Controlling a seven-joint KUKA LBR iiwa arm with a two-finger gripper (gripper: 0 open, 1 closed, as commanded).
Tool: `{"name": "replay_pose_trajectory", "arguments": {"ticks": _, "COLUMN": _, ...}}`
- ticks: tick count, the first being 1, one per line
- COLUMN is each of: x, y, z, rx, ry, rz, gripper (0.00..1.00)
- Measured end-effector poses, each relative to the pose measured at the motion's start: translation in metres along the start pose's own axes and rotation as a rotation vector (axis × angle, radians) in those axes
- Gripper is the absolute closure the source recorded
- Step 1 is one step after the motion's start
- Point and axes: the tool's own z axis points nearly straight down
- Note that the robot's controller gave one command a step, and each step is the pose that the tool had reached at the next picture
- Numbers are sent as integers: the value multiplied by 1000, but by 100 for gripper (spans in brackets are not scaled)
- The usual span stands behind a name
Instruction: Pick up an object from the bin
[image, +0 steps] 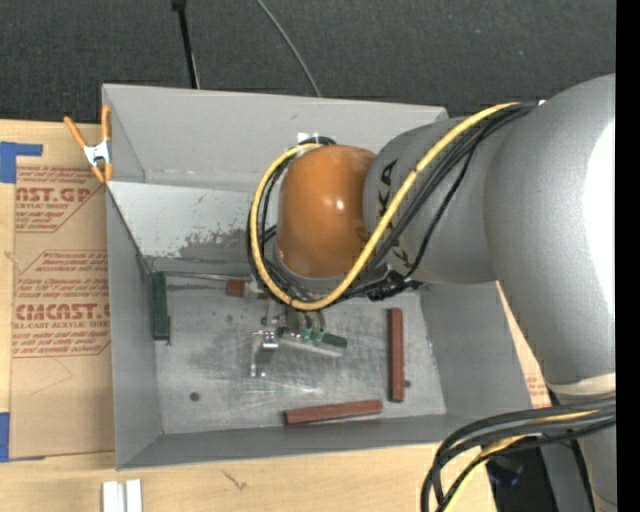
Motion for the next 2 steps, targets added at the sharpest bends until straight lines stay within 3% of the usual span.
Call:
{"name": "replay_pose_trajectory", "arguments": {"ticks": 1, "x": -35, "y": -28, "z": 7, "rx": 0, "ry": -3, "rz": -8, "gripper": 0}}
{"name": "replay_pose_trajectory", "arguments": {"ticks": 2, "x": -11, "y": -40, "z": 66, "rx": -2, "ry": 1, "rz": -86, "gripper": 100}}
